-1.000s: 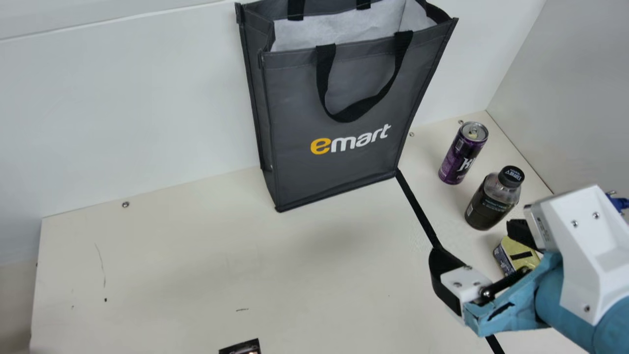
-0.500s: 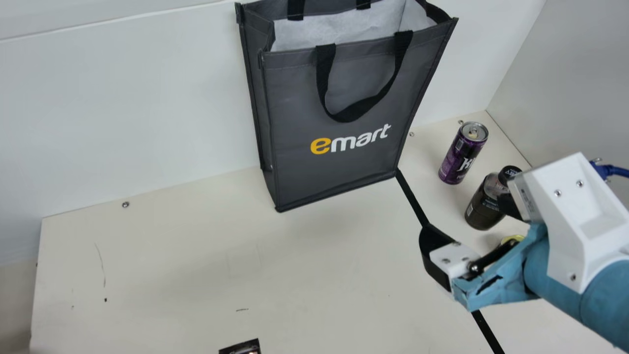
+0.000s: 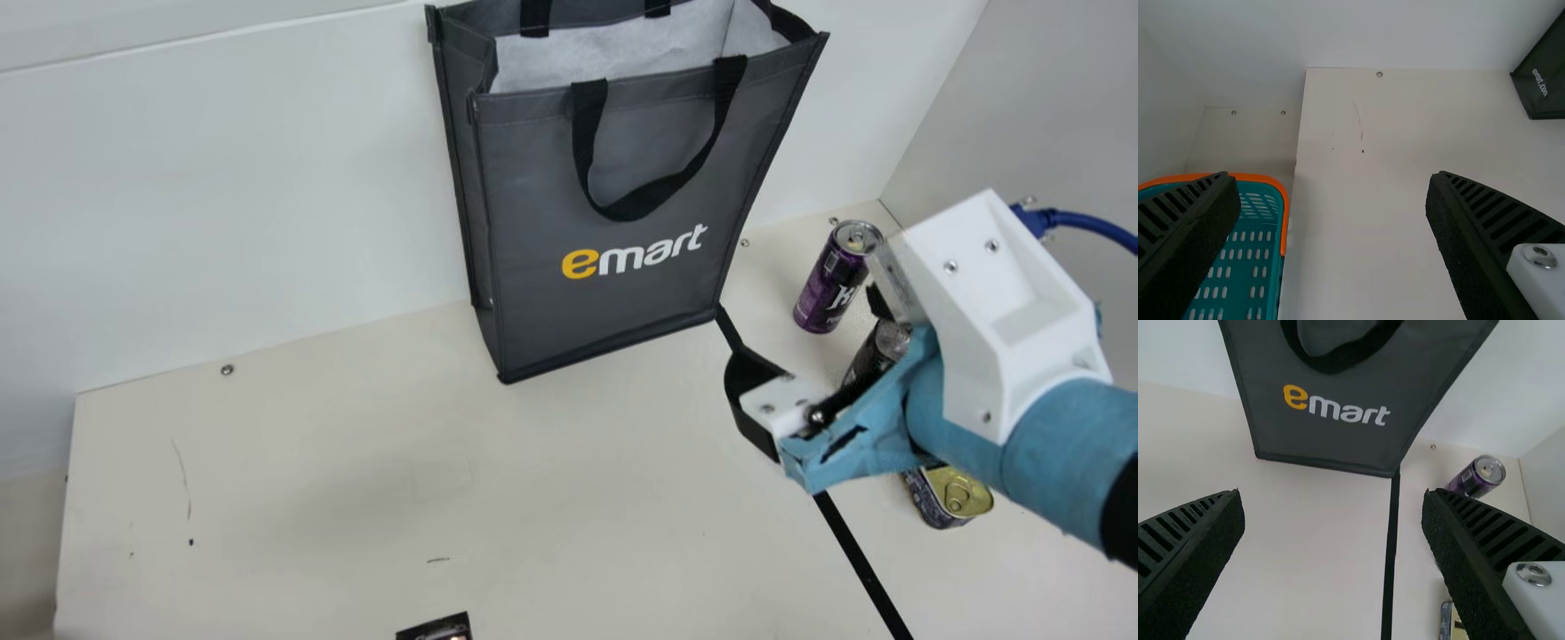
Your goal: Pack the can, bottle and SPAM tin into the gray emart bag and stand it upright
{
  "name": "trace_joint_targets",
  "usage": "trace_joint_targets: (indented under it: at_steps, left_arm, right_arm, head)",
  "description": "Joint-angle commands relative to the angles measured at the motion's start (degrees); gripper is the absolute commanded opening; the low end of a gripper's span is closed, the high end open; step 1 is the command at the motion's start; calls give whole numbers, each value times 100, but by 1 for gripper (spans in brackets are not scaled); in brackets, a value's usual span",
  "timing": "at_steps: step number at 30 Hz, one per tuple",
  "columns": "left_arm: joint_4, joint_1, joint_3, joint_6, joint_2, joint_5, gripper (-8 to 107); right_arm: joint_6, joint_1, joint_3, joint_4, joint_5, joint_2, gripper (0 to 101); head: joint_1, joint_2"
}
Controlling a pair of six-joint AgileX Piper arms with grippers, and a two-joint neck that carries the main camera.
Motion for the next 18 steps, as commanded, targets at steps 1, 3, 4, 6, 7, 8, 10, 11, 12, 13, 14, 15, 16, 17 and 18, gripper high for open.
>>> trace_joint_targets:
  at_steps: [1, 3, 4, 6, 7, 8, 10, 11, 12, 13, 14, 15, 16, 17, 18]
  left_arm:
    - [0, 0, 0, 0, 0, 0, 90]
    - [0, 0, 0, 0, 0, 0, 90]
    - [0, 0, 0, 0, 0, 0, 90]
    - [0, 0, 0, 0, 0, 0, 90]
    - [0, 0, 0, 0, 0, 0, 90]
    - [0, 0, 0, 0, 0, 0, 90]
    - [0, 0, 0, 0, 0, 0, 90]
    - [0, 0, 0, 0, 0, 0, 90]
    - [0, 0, 0, 0, 0, 0, 90]
    - [0, 0, 0, 0, 0, 0, 90]
    - [0, 0, 0, 0, 0, 0, 90]
    - [0, 0, 0, 0, 0, 0, 90]
    - [0, 0, 0, 0, 0, 0, 90]
    - [0, 0, 0, 0, 0, 0, 90]
    - [0, 0, 0, 0, 0, 0, 90]
  right_arm:
    - [-77, 7, -142, -14, -16, 120, 95]
    - [-158, -3, -261, -6, -38, 240, 95]
    - [-202, -14, -320, 3, -50, 300, 95]
    - [-288, -38, -447, 27, -74, 425, 95]
    - [-333, -54, -508, 42, -88, 487, 95]
    - [-381, -73, -576, 62, -100, 551, 95]
    - [-487, -125, -712, 115, -123, 682, 95]
    - [-545, -154, -781, 146, -134, 747, 95]
    - [-602, -184, -851, 178, -144, 814, 95]
    - [-660, -210, -919, 207, -153, 878, 95]
    - [-729, -246, -991, 246, -161, 944, 95]
    - [-791, -275, -1062, 279, -170, 1009, 95]
    - [-862, -308, -1131, 319, -179, 1074, 95]
    - [-927, -333, -1195, 350, -190, 1134, 95]
    - [-1002, -364, -1268, 389, -197, 1197, 95]
  head:
    - [-130, -5]
    - [-130, -5]
    - [-130, -5]
    - [-130, -5]
    - [-130, -5]
    - [-130, -5]
    - [-130, -5]
    - [-130, -5]
    - [-130, -5]
    - [-130, -5]
    - [-130, -5]
    - [-130, -5]
    - [-130, -5]
    - [-130, -5]
    - [-130, -5]
